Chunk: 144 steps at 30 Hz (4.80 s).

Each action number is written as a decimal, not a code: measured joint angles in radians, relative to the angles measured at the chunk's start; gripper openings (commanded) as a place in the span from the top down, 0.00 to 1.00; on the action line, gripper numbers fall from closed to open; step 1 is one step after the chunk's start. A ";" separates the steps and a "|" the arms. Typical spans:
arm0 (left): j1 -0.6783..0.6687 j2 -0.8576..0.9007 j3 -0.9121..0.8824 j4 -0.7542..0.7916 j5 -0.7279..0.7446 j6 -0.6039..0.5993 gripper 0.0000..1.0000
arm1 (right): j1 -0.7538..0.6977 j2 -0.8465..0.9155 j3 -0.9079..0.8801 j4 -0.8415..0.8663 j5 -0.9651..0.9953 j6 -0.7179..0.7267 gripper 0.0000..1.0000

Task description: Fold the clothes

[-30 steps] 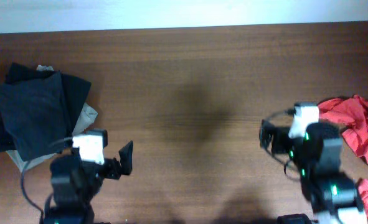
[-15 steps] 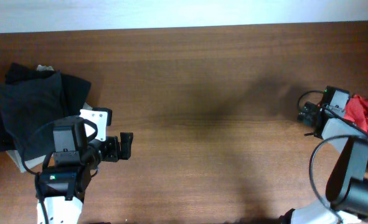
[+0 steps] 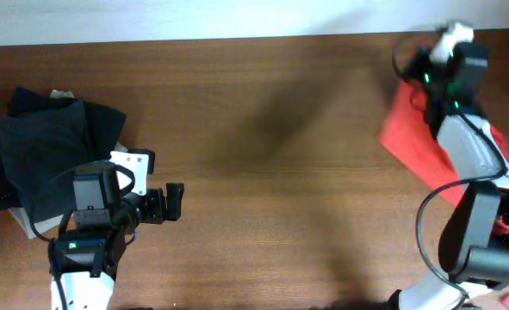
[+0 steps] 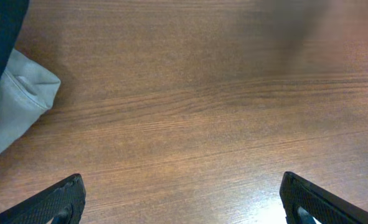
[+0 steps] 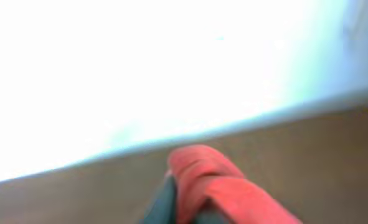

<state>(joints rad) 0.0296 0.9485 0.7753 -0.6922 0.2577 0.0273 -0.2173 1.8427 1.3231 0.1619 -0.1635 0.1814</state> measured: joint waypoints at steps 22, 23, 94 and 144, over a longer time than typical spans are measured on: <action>0.000 0.000 0.002 0.034 0.070 0.003 0.01 | -0.212 -0.049 -0.140 -0.893 0.186 -0.165 0.02; 0.000 0.000 0.002 0.034 0.074 0.003 0.01 | -0.212 -0.048 -0.193 -0.845 0.186 -0.167 0.02; -0.547 0.900 0.653 0.384 -0.060 0.177 0.11 | 0.080 -0.048 0.282 -1.397 0.046 -0.137 0.44; -0.296 0.583 0.688 -0.719 -0.296 -0.204 1.00 | 0.422 -0.010 -0.066 -0.752 -0.045 -0.148 0.30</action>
<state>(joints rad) -0.2668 1.5311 1.4631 -1.4117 -0.0380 -0.1772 0.2050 1.8328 1.2575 -0.5903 -0.2089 0.0338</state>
